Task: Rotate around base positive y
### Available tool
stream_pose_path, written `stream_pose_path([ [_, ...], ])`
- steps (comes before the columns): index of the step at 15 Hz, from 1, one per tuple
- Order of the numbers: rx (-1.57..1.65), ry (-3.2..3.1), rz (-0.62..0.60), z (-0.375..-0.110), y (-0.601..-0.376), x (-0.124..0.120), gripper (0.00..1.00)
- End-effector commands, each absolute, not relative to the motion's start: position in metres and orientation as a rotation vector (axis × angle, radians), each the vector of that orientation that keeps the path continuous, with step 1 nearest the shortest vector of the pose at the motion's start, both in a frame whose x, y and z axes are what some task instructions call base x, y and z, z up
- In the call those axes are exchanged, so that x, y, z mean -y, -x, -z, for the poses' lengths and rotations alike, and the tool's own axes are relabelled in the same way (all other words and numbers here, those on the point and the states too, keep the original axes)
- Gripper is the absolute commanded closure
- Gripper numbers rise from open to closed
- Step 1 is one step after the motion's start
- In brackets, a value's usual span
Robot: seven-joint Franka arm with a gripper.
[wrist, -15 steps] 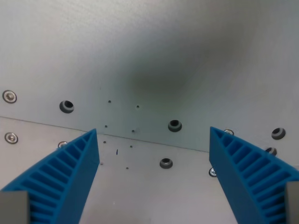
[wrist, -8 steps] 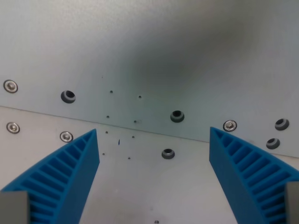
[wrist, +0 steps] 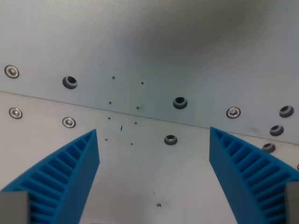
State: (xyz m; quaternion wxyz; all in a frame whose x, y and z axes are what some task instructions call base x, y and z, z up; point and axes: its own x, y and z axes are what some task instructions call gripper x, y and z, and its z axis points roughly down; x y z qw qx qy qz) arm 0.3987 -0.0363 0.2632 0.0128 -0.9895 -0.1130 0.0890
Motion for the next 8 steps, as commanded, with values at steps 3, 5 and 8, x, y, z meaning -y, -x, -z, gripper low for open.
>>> stream_pose_path([
  [3, 0.345, 3.009, -0.643, -0.2695, -0.4057, 0.0357, 0.0],
  [5, 0.344, 2.998, -0.678, -0.2695, -0.4057, 0.0357, 0.0],
  [8, 0.341, 2.983, -0.729, -0.2695, -0.4057, 0.0357, 0.0],
])
